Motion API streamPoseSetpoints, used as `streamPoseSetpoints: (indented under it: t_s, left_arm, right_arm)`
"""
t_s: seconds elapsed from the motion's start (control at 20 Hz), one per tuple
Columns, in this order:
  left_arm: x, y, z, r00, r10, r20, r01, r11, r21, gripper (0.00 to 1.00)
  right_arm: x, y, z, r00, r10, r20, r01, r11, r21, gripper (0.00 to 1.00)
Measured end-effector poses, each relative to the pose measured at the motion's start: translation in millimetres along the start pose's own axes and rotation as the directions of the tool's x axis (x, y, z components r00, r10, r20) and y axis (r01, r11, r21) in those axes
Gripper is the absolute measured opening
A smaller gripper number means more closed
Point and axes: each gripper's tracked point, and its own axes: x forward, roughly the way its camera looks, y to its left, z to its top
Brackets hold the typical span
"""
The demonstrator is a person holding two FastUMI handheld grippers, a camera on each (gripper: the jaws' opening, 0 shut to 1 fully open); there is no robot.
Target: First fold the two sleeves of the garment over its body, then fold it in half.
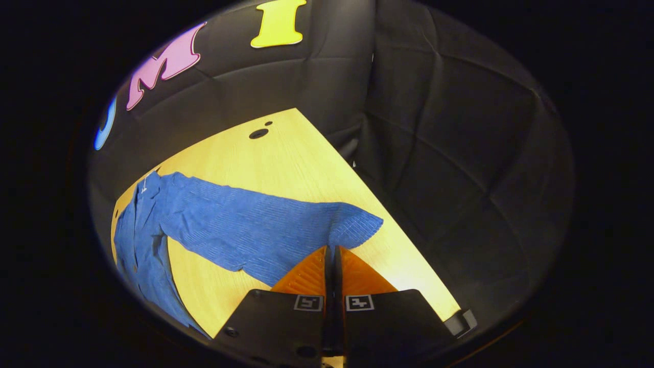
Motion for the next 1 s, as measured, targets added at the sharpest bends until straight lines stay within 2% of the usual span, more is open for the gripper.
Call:
streamPoseSetpoints:
  t_s: [0.1,0.25,0.4,0.55,0.7,1.0]
  left_arm:
    - [-6.1,-5.4,2.5,1.0,-0.017,0.015,0.017,1.0,-0.006,0.8]
    - [-15.8,-14.2,7.1,0.998,-0.046,0.041,0.046,0.999,-0.003,0.8]
    - [-27.0,-20.3,10.5,0.995,-0.078,0.067,0.079,0.997,-0.007,0.8]
    - [-34.6,-22.2,5.5,0.991,-0.118,0.06,0.121,0.991,-0.049,0.8]
    - [-39.8,-19.1,2.9,0.987,-0.145,0.065,0.149,0.987,-0.067,0.8]
    - [-51.4,20.7,11.6,0.986,-0.12,0.118,0.126,0.991,-0.043,0.8]
  right_arm:
    - [-16.9,-0.6,9.6,0.999,0.003,0.046,-0.005,1.0,0.031,0.02]
    - [-50.5,-3.1,11.5,0.994,0.008,0.11,-0.009,1.0,0.011,0.02]
    - [-90.7,12.9,18.3,0.984,0.022,0.179,-0.022,1.0,0.002,0.02]
    - [-127.7,41.5,28.2,0.967,0.041,0.251,-0.042,0.999,0.0,0.02]
    - [-159.2,72.7,38.1,0.955,0.075,0.287,-0.06,0.996,-0.061,0.02]
    - [-198.5,148.9,61.4,0.934,0.152,0.325,-0.133,0.988,-0.079,0.02]
